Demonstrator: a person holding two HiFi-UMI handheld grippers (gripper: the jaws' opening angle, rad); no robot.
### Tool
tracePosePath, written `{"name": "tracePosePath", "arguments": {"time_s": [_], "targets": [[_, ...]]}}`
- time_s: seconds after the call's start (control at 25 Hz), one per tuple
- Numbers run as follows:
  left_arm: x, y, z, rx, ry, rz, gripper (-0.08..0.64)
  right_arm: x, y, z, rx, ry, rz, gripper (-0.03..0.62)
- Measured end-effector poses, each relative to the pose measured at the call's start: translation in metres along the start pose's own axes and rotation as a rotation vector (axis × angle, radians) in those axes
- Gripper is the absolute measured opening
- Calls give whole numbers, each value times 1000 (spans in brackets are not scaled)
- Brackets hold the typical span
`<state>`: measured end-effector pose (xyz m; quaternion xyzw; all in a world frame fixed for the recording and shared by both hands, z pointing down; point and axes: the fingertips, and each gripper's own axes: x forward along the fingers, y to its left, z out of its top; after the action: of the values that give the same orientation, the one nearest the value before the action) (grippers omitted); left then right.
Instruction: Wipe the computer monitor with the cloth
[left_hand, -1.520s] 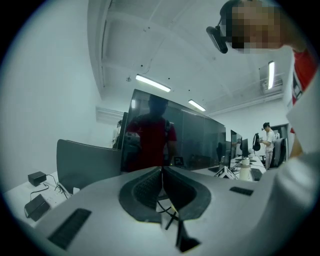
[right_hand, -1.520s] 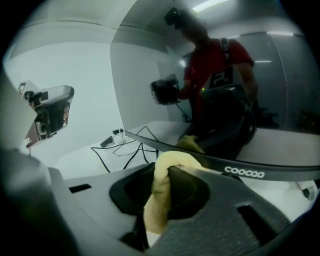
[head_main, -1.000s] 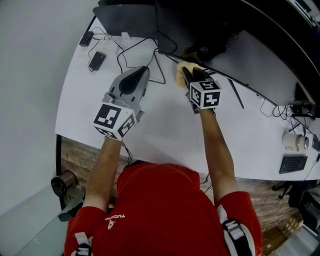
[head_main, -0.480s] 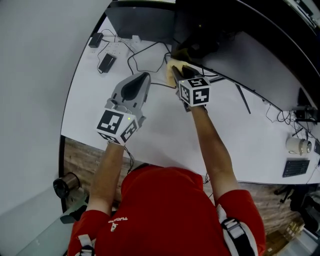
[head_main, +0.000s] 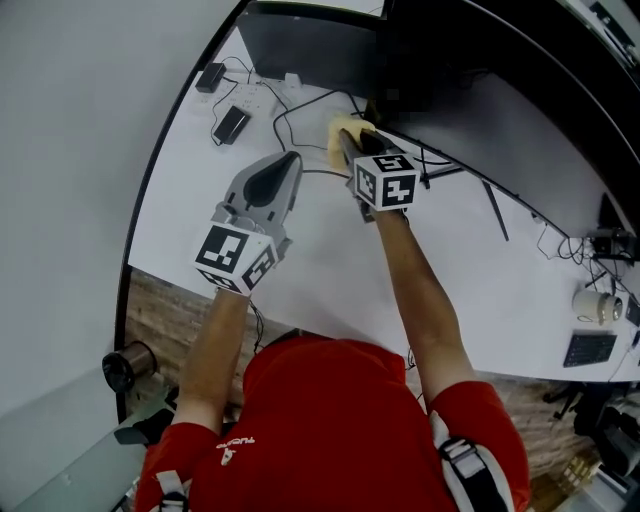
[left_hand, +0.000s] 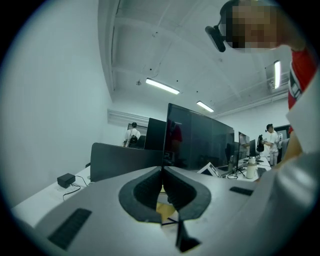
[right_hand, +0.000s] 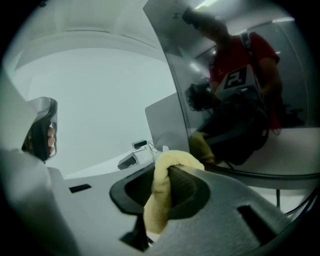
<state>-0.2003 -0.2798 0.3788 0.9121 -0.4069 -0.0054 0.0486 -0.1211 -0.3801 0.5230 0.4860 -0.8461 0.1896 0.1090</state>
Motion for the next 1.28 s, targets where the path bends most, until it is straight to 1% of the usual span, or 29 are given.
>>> {"name": "tracePosePath", "arguments": {"time_s": [0.12,0.24,0.36,0.56,0.68,0.88,1.08,1.28], "targets": [[-4,4,1,-2,-1,3,12,6,6,6,41,-37,-9,61],[-8,7,2,-3,-3,11,12,12,12,9,84,-55,11,61],[-12,11,1,-5,-2,24,12,16,17,13,81,-57,34,61],[-14,17,-1,-10,2,33,12,16,9,21,102,-78,12,61],[-10,15,-3,-12,4,27,12,12,4,19,149,-89,-6,61],[-5,11,-6,-14,9,18,12,1,-5,22,216,-138,-34,60],[0,5,-5,-13,8,8,12,-8,-6,31,234,-169,-32,60],[4,3,-4,-9,5,8,12,-13,-5,44,227,-195,-20,60]]}}
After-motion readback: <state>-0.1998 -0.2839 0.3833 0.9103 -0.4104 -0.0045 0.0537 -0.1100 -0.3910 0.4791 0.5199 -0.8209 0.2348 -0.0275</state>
